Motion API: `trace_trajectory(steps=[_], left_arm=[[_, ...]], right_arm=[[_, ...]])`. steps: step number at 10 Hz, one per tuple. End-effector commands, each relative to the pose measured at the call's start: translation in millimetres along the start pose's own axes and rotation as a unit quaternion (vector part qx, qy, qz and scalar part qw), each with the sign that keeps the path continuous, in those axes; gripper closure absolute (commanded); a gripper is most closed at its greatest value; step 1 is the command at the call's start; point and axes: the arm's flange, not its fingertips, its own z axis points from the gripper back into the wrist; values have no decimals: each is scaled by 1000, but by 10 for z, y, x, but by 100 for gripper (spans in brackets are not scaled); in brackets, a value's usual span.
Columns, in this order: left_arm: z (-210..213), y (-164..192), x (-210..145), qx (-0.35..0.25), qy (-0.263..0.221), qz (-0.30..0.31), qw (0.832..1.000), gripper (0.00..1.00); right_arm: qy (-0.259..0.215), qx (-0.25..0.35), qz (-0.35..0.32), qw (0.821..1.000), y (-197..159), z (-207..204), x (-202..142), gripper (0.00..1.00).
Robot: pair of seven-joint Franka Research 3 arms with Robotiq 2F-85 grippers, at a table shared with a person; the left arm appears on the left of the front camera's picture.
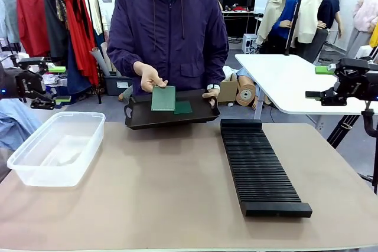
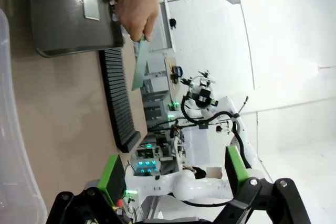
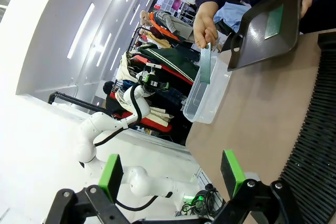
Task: Sort PCBs into racks and boxes based on the side picked up.
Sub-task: Pick up the Blank PCB handed by the Human.
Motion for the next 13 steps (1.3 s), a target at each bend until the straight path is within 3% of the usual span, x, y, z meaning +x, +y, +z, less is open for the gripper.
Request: trace_trajectory(steps=[1, 5, 10, 13], left_arm=[[-117, 31, 64, -38, 17, -15, 999, 0], [-449, 222, 99, -40, 57, -6, 998, 0], [-1056, 452, 186, -35, 115, -31, 992, 0], [-1365, 521, 291, -28, 121, -56, 991, 0]], right_arm=[[11, -4, -10, 1000, -27, -35, 9, 0], [46, -27, -42, 998, -144, -130, 12, 0], [40, -17, -31, 999, -206, -143, -63, 0], [40, -17, -31, 999, -206, -143, -63, 0]])
